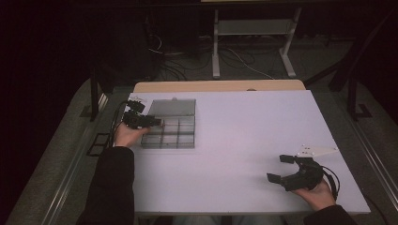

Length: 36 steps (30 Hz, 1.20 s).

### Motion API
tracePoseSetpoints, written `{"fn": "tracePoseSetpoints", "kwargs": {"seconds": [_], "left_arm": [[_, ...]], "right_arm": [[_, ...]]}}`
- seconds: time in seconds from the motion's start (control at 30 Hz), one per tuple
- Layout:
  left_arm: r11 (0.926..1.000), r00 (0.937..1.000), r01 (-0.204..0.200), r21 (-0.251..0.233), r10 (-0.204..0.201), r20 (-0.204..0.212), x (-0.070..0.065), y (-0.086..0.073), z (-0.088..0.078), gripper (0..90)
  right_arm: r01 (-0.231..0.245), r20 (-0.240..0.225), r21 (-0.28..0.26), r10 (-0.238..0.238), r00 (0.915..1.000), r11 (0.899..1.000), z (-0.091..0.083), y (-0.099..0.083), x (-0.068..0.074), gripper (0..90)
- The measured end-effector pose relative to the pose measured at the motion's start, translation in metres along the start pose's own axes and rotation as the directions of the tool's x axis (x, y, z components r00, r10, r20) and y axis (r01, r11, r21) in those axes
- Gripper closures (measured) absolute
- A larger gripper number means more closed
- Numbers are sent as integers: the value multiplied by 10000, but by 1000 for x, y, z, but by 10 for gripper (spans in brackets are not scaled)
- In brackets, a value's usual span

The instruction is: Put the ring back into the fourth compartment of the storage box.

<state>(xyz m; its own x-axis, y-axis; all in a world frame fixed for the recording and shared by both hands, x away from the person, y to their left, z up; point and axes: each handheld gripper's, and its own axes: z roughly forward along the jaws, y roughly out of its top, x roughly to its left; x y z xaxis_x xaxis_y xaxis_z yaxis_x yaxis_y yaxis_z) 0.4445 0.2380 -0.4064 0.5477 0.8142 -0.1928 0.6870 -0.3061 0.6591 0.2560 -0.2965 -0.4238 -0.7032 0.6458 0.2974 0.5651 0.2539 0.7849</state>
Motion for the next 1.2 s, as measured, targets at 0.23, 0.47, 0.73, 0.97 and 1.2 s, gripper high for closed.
{"fn": "tracePoseSetpoints", "kwargs": {"seconds": [0.23,0.47,0.73,0.97,1.2], "left_arm": [[9974,9963,469,-550,-427,748,-3,2,-14,401],[9955,9946,343,-887,-252,1010,-14,6,-26,290],[9937,9959,154,-1109,-54,900,-29,6,-43,116],[9905,9968,284,-1344,-180,777,-44,-1,-55,0],[9824,9955,-114,-1863,287,902,-59,-9,-68,0]], "right_arm": [[-3,-9,5,3,10000,10000,0,0,0,2],[-6,-18,-9,6,10000,10000,0,0,0,2],[0,-31,-28,0,10000,10000,-1,0,0,2],[40,-34,-119,-41,10000,9999,-1,0,0,2],[58,-57,-122,-59,10000,9999,-1,0,0,2]]}}
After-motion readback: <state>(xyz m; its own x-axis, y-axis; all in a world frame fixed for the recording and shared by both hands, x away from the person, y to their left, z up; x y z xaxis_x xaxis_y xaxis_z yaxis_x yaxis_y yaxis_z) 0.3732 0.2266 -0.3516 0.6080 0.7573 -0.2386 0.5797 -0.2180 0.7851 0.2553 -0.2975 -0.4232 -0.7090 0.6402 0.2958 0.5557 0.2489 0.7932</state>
